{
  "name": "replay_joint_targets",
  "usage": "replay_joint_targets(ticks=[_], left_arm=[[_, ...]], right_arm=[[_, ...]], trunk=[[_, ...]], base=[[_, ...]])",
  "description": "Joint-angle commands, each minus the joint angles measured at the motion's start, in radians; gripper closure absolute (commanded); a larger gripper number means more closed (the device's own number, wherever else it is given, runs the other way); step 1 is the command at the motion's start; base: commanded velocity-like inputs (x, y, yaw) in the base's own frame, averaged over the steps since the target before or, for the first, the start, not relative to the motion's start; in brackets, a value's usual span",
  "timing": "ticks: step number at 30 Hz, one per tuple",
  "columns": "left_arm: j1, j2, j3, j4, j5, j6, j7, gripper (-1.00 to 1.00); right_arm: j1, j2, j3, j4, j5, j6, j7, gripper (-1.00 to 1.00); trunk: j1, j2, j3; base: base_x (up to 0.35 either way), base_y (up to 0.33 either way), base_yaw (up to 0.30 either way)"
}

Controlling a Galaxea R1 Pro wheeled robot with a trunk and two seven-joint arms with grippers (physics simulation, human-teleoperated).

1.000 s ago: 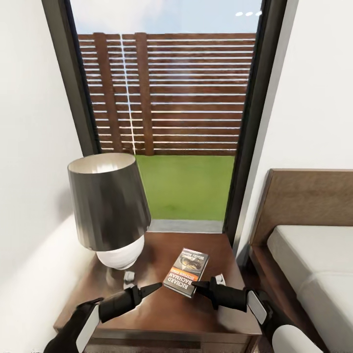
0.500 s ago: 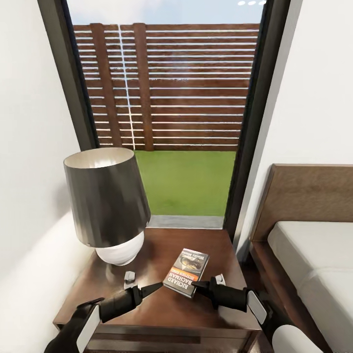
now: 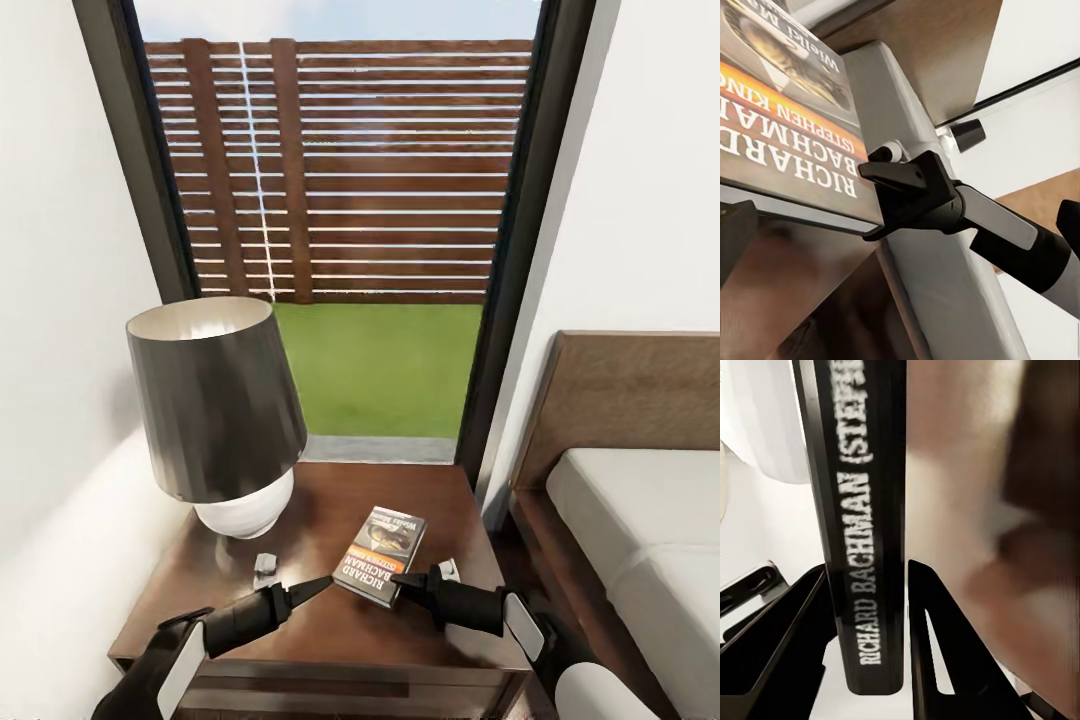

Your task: In the bedroom, move the book from the bed onto either nightstand, and place the two sandals side by side next to the bed.

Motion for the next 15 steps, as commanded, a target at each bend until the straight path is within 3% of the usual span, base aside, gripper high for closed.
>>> replay_joint_targets(ticks=[1,11,15], left_arm=[[0.000,-0.001,0.000,0.000,0.004,0.010,-0.001,-1.00],[0.000,-0.003,0.000,0.000,0.003,0.010,0.000,-1.00],[0.000,-0.003,0.000,0.000,0.003,0.010,0.000,-1.00]], right_arm=[[-0.001,0.000,-0.004,0.000,0.001,0.005,0.004,1.00],[-0.001,0.000,-0.004,0.000,0.001,0.005,0.004,1.00],[-0.001,0.000,-0.004,0.000,0.001,0.005,0.004,1.00]], trunk=[[0.000,0.000,-0.001],[0.000,0.000,-0.001],[0.002,-0.001,-0.016]], base=[[0.000,0.000,0.000],[0.000,0.000,0.000],[0.000,0.000,0.000]])
